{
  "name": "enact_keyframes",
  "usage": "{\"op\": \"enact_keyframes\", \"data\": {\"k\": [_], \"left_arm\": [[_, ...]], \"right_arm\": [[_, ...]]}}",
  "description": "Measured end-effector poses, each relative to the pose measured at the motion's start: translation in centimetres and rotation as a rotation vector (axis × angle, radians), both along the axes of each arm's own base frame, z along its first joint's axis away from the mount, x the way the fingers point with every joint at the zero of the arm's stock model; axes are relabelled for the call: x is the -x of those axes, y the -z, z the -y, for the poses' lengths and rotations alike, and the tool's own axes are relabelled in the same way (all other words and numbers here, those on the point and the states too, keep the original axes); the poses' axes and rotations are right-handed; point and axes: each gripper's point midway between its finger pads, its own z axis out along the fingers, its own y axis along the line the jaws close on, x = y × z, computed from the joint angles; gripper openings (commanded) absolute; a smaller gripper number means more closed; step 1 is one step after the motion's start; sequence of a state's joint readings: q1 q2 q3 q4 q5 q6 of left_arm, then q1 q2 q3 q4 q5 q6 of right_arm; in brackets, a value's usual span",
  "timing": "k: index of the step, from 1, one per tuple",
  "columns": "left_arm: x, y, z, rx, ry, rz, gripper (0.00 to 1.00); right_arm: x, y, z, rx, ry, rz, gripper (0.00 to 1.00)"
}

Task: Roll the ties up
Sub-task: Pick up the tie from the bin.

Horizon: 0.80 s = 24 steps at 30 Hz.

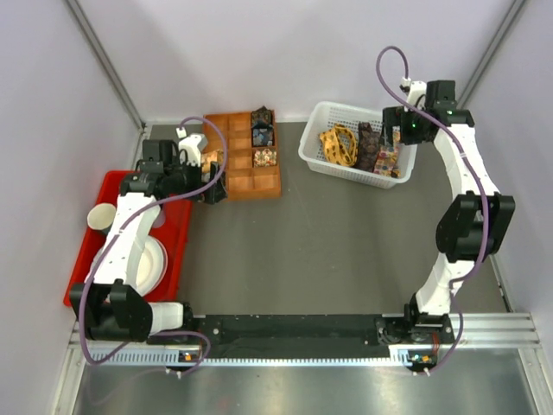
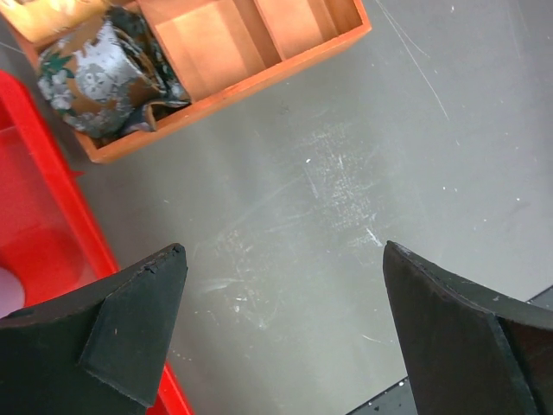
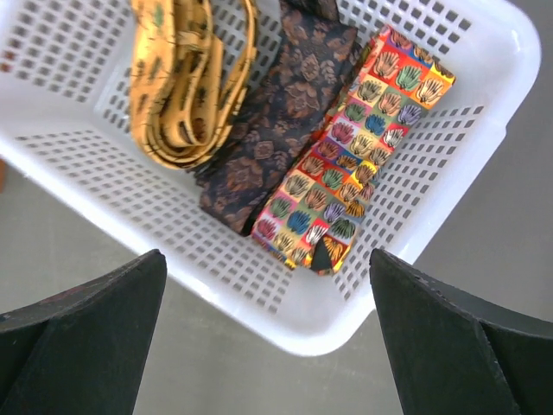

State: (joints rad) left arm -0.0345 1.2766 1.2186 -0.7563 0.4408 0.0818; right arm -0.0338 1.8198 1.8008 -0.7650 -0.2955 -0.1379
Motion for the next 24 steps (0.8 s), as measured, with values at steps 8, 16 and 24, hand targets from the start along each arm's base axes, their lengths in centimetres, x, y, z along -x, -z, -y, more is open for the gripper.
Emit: {"op": "enact_keyframes", "data": {"k": [8, 16, 24], "left_arm": [[-0.1, 0.8, 0.5, 0.020, 0.019, -0.026, 0.99], [-0.5, 2.2, 0.8, 0.035, 0.032, -0.077, 0.99], [-0.7, 2.9, 1.0, 0.042, 0.039, -0.100, 0.99]], "right_arm": [[-2.8, 5.0, -0.2, 0.031, 0.018, -0.055, 0.93], [-5.6, 8.5, -2.3, 0.042, 0.010, -0.059, 0.75], [-8.7, 8.6, -8.0, -0.103, -0.079, -0.024, 0.99]]}}
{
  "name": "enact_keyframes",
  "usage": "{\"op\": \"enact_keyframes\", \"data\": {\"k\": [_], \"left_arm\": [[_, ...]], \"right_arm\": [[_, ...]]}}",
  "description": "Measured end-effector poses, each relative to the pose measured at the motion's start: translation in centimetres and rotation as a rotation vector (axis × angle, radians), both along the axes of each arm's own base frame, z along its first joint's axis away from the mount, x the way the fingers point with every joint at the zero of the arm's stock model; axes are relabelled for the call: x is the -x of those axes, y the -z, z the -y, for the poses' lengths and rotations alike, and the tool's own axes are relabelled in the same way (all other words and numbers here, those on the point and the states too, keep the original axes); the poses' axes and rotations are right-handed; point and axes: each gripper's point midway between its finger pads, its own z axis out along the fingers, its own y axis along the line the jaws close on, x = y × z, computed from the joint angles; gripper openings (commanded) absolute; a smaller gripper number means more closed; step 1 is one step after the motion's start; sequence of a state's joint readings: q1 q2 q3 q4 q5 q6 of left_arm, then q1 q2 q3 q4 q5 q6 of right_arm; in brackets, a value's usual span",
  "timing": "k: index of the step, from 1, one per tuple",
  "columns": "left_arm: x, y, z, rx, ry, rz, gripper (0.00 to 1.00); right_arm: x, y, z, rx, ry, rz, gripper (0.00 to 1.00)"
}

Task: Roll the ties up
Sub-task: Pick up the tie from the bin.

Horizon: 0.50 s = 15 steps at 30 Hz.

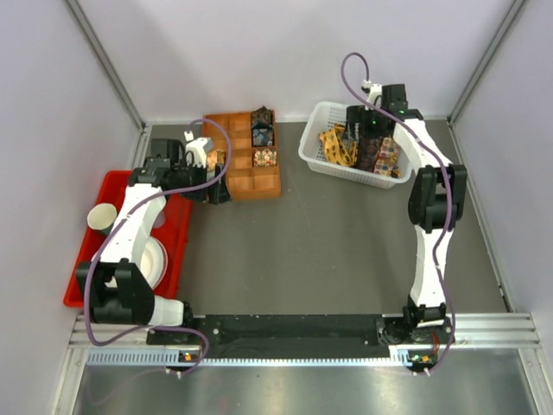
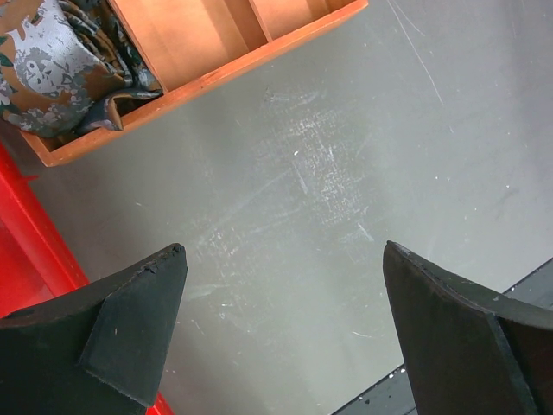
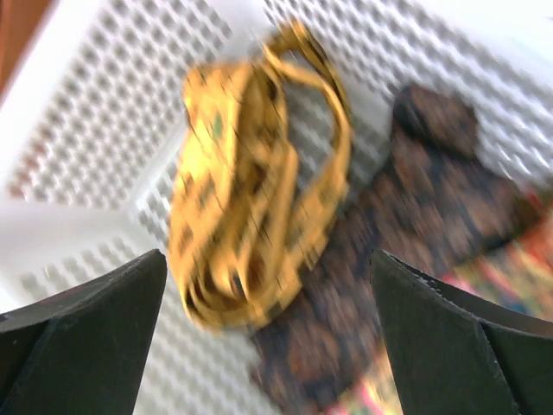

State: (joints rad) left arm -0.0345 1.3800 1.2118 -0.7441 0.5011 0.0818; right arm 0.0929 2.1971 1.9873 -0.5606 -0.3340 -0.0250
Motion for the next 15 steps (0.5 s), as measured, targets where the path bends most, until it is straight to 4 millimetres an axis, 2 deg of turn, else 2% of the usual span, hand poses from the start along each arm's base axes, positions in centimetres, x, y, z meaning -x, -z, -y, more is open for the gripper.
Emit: {"op": "enact_keyframes", "data": {"k": [4, 10, 15], "left_arm": [[-0.2, 0.4, 0.0, -0.001, 0.000, -0.011, 0.99], [-0.2, 1.1, 0.0, -0.002, 0.001, -0.031, 0.99], [-0.2, 1.6, -0.1, -0.010, 0.002, -0.041, 0.99]], "right_arm": [[-2.1, 1.7, -2.8, -0.044, -0.037, 0.000, 0.95], [-1.7, 6.1, -5.0, -0.054, -0.084, -0.075, 0.84], [-2.8, 7.6, -6.2, -0.059, -0.105, -0.076, 0.81]]}}
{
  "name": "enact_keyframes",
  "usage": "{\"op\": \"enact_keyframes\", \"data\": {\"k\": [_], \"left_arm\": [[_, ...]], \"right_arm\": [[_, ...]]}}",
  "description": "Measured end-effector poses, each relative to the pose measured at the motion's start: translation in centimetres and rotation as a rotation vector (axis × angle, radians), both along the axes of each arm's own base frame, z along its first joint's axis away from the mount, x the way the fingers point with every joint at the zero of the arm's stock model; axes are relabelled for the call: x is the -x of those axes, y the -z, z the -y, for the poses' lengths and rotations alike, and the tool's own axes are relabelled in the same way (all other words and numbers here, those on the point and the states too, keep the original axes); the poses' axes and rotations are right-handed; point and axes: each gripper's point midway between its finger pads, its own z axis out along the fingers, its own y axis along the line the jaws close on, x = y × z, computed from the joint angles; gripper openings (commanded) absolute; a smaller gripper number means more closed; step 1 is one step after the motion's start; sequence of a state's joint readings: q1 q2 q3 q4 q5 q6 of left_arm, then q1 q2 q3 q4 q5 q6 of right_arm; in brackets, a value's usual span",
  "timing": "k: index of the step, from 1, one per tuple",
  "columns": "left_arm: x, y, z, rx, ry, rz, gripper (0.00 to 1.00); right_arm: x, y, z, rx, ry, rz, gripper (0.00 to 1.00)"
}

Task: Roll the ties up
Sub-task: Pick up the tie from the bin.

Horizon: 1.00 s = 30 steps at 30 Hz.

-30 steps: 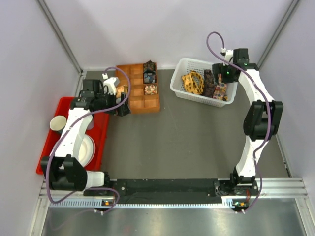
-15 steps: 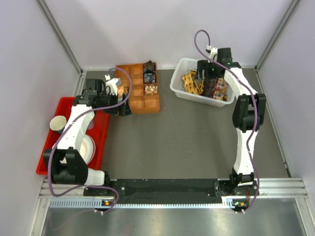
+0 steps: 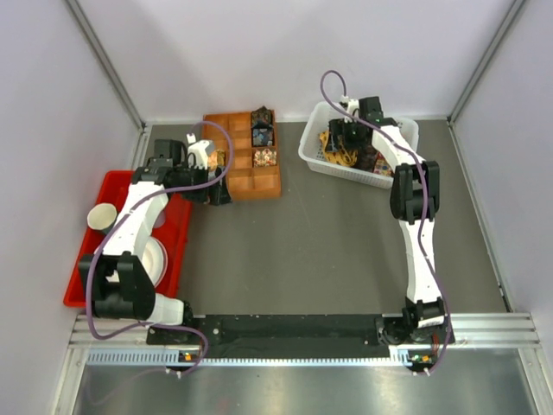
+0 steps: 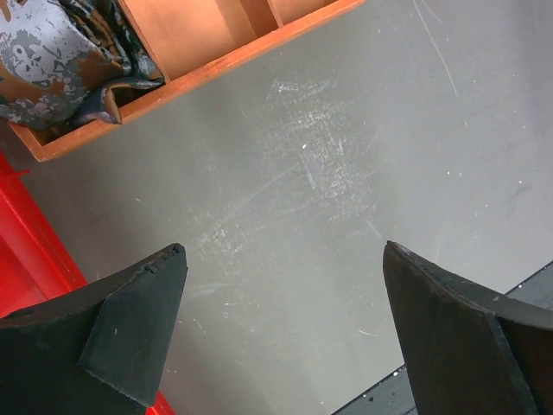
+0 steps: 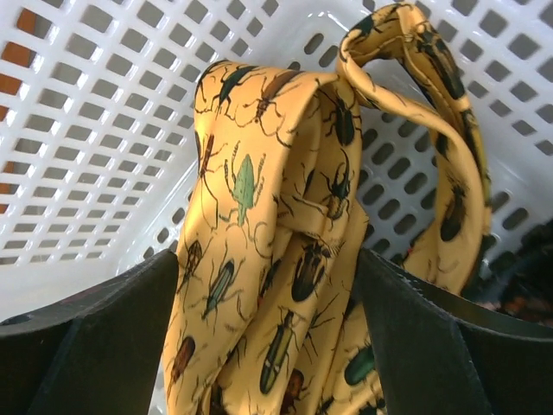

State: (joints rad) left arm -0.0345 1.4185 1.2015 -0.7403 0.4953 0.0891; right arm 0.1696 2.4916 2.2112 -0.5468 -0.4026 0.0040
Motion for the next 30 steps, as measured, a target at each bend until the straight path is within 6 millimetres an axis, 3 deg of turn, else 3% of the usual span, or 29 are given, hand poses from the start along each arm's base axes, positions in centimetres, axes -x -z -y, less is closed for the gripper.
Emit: {"op": "enact_keyframes", "data": {"k": [9, 15, 18, 24, 25, 30], "left_arm": [[-0.2, 0.9, -0.2, -0.014, 0.004, -0.019, 0.99], [-0.1, 1.3, -0.3, -0.023, 0.007, -0.039, 0.99], [0.0, 1.7, -0.3, -0.024, 0.009, -0.057, 0.99], [0.1, 2.1, -0.3, -0.026, 0.010, -0.076, 0.99], [0.1, 2.1, -0.3, -0.026, 0.011, -0.076, 0.99], [0.1, 1.8, -0.4, -0.029, 0.011, -0.075, 0.99]], "right_arm": [[0.0, -0.7, -0.2, 0.011, 0.003, -0.006, 0.76], [0.9, 0.5, 0.1, 0.020, 0.033, -0.070, 0.70], [1.2, 0.9, 0.0, 0.016, 0.047, -0.093, 0.55], [1.8, 1.1, -0.9, -0.027, 0.022, -0.124, 0.04], [2.0, 1.0, -1.1, -0.043, 0.012, -0.129, 0.00], [1.9, -0.5, -1.3, -0.098, -0.019, -0.102, 0.00]]}}
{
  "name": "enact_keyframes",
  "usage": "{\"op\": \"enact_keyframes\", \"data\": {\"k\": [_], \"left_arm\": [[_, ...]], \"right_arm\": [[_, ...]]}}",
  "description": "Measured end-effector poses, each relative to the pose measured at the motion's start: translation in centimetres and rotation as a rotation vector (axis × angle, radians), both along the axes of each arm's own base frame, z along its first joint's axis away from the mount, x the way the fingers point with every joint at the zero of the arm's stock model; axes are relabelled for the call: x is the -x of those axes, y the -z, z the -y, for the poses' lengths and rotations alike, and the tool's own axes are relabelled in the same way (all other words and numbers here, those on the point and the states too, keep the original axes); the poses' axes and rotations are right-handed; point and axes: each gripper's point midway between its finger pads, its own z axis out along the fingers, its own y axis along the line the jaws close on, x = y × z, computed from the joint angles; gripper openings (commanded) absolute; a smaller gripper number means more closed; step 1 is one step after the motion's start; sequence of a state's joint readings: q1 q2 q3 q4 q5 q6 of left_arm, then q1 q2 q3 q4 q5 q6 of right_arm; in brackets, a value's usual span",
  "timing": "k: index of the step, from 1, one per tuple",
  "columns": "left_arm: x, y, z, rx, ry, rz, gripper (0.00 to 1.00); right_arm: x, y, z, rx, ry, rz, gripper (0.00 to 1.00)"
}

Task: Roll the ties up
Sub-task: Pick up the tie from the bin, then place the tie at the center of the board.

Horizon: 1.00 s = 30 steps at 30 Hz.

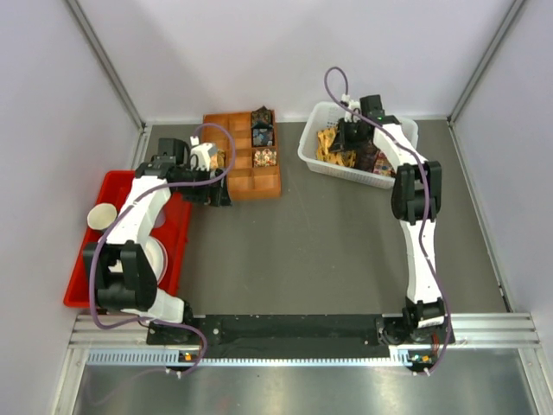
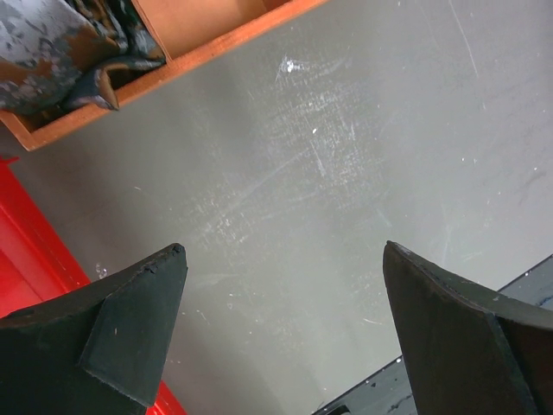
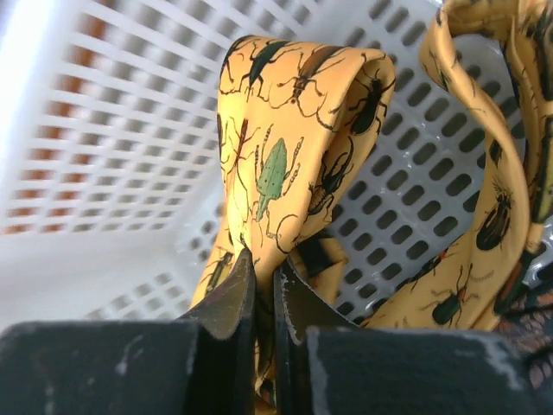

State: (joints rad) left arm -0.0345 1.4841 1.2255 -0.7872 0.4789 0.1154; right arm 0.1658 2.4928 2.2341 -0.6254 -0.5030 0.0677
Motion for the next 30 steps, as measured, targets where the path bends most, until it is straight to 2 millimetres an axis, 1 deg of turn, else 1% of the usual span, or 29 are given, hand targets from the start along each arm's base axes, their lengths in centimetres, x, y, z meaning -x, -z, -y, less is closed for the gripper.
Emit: {"op": "enact_keyframes", "data": {"k": [3, 4, 7, 8, 9, 11, 12, 13, 14, 15, 16, 17, 19, 21, 22, 24, 26, 27, 30], "left_arm": [[-0.3, -0.5, 0.0, 0.000, 0.000, 0.012, 0.99], [-0.4, -0.7, 0.0, 0.000, 0.000, 0.016, 0.99], [-0.6, -1.2, 0.0, 0.001, 0.000, 0.026, 0.99], [-0.6, -1.3, 0.0, 0.002, 0.001, 0.029, 0.99], [-0.6, -1.3, 0.1, 0.003, 0.001, 0.030, 0.99], [-0.6, -1.3, 0.1, 0.003, 0.001, 0.029, 0.99], [-0.6, -1.3, 0.1, 0.003, 0.001, 0.028, 0.99], [-0.6, -1.4, 0.1, 0.003, 0.000, 0.030, 0.99], [-0.6, -1.4, 0.0, 0.003, -0.001, 0.031, 0.99], [-0.6, -1.5, 0.0, 0.003, -0.001, 0.034, 0.99], [-0.6, -1.6, 0.0, 0.003, -0.001, 0.038, 0.99], [-0.5, -1.8, 0.1, 0.004, 0.000, 0.043, 0.99], [-0.5, -2.2, 0.1, 0.007, -0.001, 0.054, 0.99], [-0.4, -2.6, 0.2, 0.011, 0.001, 0.065, 0.99], [-0.3, -2.8, 0.2, 0.015, 0.004, 0.072, 0.99], [-0.2, -3.3, 0.4, 0.025, 0.012, 0.085, 0.99], [0.0, -3.6, 0.5, 0.029, 0.027, 0.100, 0.99], [0.1, -3.7, 0.6, 0.031, 0.035, 0.109, 0.99], [1.0, -3.8, 0.7, 0.034, 0.065, 0.128, 0.99]], "right_arm": [[-0.3, -3.7, 0.2, -0.090, 0.012, 0.040, 0.00], [-0.5, -5.7, 0.6, -0.130, 0.023, 0.064, 0.00], [-1.2, -13.7, 3.0, -0.236, 0.059, 0.190, 0.00], [-1.2, -16.7, 4.2, -0.264, 0.071, 0.244, 0.00], [-0.8, -20.6, 5.6, -0.294, 0.082, 0.312, 0.00], [0.5, -26.5, 7.6, -0.327, 0.090, 0.421, 0.00], [1.7, -29.8, 8.8, -0.341, 0.094, 0.487, 0.00], [2.9, -32.3, 9.6, -0.347, 0.094, 0.532, 0.00], [4.3, -34.9, 10.2, -0.354, 0.087, 0.582, 0.00], [6.7, -38.1, 10.4, -0.363, 0.070, 0.642, 0.00], [7.3, -38.8, 10.4, -0.364, 0.063, 0.654, 0.00], [8.5, -40.1, 10.4, -0.365, 0.050, 0.681, 0.00], [11.3, -41.8, 10.2, -0.355, 0.022, 0.710, 0.00], [13.5, -42.3, 10.3, -0.316, 0.014, 0.720, 0.00], [14.2, -42.2, 10.5, -0.293, 0.016, 0.724, 0.00], [15.8, -41.0, 11.0, -0.231, 0.033, 0.717, 0.00], [17.8, -38.7, 11.4, -0.176, 0.050, 0.677, 0.00], [18.5, -37.6, 11.5, -0.155, 0.055, 0.663, 0.00], [21.0, -33.0, 11.2, -0.076, 0.066, 0.584, 0.00]]}}
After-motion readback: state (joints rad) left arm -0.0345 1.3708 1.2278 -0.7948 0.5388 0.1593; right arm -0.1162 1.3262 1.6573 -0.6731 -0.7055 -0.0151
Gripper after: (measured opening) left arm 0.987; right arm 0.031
